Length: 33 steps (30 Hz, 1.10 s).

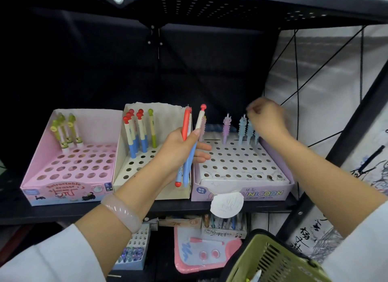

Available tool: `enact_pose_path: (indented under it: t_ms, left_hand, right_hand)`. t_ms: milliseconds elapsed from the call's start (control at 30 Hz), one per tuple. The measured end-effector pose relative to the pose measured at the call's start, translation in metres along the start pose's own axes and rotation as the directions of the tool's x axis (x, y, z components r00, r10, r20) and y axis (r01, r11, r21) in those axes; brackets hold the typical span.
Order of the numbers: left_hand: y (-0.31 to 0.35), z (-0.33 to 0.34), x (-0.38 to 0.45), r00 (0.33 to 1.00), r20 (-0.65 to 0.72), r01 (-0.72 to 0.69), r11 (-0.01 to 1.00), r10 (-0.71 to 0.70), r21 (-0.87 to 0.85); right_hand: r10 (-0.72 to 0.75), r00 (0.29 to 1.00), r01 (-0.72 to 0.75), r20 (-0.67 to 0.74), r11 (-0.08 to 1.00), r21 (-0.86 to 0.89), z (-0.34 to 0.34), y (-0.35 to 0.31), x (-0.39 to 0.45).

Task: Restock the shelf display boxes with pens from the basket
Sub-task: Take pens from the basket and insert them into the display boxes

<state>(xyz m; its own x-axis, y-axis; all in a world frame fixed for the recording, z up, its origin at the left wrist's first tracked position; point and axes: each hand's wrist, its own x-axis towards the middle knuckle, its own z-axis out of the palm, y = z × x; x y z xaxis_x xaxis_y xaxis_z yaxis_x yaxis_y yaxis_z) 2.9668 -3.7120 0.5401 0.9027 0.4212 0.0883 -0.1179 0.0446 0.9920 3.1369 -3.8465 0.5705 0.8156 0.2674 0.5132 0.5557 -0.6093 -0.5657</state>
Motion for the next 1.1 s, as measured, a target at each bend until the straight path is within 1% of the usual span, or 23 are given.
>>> enact_pose_path:
  t_ms: [33, 67, 100, 133, 167, 200, 267, 367, 400, 467, 533, 633, 700, 767, 867, 1000, 1100]
  left_hand:
    - [0.001, 0.0, -0.001, 1.0, 0.004, -0.003, 1.0, 0.003, -0.011]
    - [0.001, 0.0, -0.002, 1.0, 0.003, -0.005, 1.0, 0.005, -0.022]
    - [0.001, 0.0, -0.003, 1.0, -0.002, -0.008, 1.0, 0.008, -0.03]
    - [0.002, -0.002, -0.004, 1.0, -0.009, -0.011, 0.999, 0.01, -0.033]
    - [0.002, -0.003, -0.005, 1.0, -0.016, -0.015, 0.999, 0.014, -0.031]
    - [0.002, -0.006, -0.007, 1.0, -0.024, -0.019, 0.999, 0.018, -0.028]
    - [0.004, -0.014, -0.011, 0.998, -0.052, -0.02, 0.999, 0.019, -0.034]
    - [0.005, -0.037, -0.017, 0.992, -0.128, 0.0, 1.0, -0.001, -0.013]
    - [0.006, -0.047, -0.02, 0.989, -0.15, 0.001, 1.0, 0.0, 0.012]
    - [0.005, -0.069, -0.024, 0.979, -0.204, -0.003, 0.996, 0.021, 0.09]
    - [0.005, -0.091, -0.027, 0.961, -0.274, -0.011, 0.99, 0.049, 0.138]
    - [0.005, -0.117, -0.03, 0.933, -0.352, -0.038, 0.992, 0.079, 0.122]
    - [0.005, -0.129, -0.033, 0.916, -0.394, -0.035, 0.995, 0.07, 0.096]
    - [0.004, -0.137, -0.036, 0.908, -0.416, -0.018, 0.998, 0.043, 0.064]
    - [0.002, -0.146, -0.043, 0.916, -0.4, 0.009, 0.998, 0.015, 0.057]
    - [0.002, -0.154, -0.051, 0.948, -0.316, -0.022, 0.999, 0.029, 0.028]
    - [0.004, -0.158, -0.054, 0.954, -0.299, -0.033, 0.999, 0.035, 0.01]
  right_hand:
    - [-0.006, 0.992, -0.016, 0.126, 0.984, 0.176, 0.001, -0.016, -0.008]
    - [-0.039, 0.96, -0.054, 0.276, 0.946, 0.321, 0.003, -0.032, -0.018]
    - [-0.09, 0.908, -0.096, 0.409, 0.905, 0.414, 0.005, -0.046, -0.029]
    - [-0.148, 0.854, -0.126, 0.499, 0.872, 0.474, 0.008, -0.057, -0.039]
    - [-0.196, 0.815, -0.143, 0.545, 0.843, 0.518, 0.011, -0.065, -0.046]
    - [-0.227, 0.799, -0.146, 0.557, 0.825, 0.546, 0.015, -0.071, -0.051]
    - [-0.235, 0.814, -0.145, 0.531, 0.803, 0.578, 0.022, -0.081, -0.055]
    - [-0.143, 0.888, -0.206, 0.437, 0.725, 0.657, 0.027, -0.098, -0.051]
    - [-0.112, 0.918, -0.194, 0.381, 0.711, 0.676, 0.027, -0.103, -0.048]
    - [-0.083, 0.962, -0.115, 0.259, 0.739, 0.664, 0.029, -0.112, -0.041]
    - [-0.107, 0.978, -0.027, 0.18, 0.789, 0.614, 0.037, -0.121, -0.038]
    - [-0.207, 0.962, 0.085, 0.176, 0.845, 0.528, 0.058, -0.137, -0.049]
    - [-0.299, 0.937, 0.2, 0.183, 0.884, 0.424, 0.073, -0.146, -0.059]
    - [-0.355, 0.916, 0.285, 0.187, 0.903, 0.321, 0.086, -0.153, -0.067]
    - [-0.373, 0.899, 0.318, 0.232, 0.917, 0.242, 0.098, -0.159, -0.074]
    - [-0.397, 0.886, 0.365, 0.239, 0.916, 0.165, 0.101, -0.165, -0.075]
    - [-0.385, 0.882, 0.364, 0.271, 0.923, 0.128, 0.103, -0.163, -0.074]
